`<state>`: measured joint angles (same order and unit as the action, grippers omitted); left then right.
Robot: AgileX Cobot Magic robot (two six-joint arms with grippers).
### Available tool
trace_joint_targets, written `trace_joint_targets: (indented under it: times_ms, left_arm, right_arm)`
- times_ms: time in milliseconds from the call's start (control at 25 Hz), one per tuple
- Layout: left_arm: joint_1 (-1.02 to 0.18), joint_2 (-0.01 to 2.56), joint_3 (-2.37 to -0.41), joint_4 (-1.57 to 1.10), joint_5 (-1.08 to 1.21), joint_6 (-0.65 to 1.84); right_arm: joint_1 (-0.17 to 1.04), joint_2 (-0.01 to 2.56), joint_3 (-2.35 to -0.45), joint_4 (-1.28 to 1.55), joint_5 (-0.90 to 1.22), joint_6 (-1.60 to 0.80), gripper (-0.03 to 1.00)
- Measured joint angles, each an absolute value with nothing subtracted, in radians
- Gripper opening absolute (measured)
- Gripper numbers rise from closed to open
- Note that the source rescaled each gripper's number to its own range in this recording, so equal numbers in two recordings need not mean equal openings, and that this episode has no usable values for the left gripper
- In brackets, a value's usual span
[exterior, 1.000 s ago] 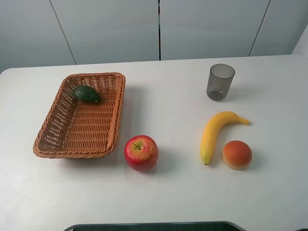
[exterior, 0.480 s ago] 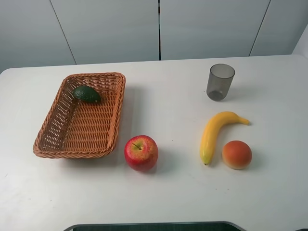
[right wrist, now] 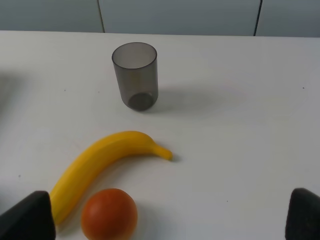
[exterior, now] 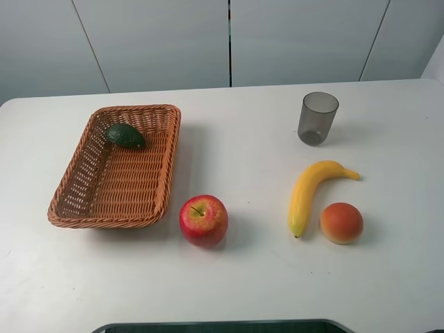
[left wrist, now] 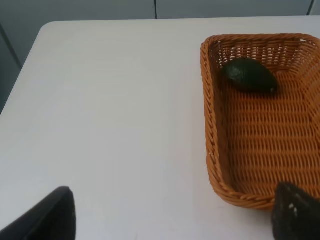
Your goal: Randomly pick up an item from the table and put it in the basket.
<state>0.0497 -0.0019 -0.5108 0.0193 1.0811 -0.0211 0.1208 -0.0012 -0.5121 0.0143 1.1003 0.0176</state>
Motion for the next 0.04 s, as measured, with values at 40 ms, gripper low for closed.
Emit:
trace_joint_targets:
  times_ms: [40]
  left_arm:
    - [0.050, -0.002, -0.511, 0.019, 1.081, -0.021]
  right_arm:
    - [0.121, -0.001, -0.512, 0.014, 1.100, 0.018, 1.00]
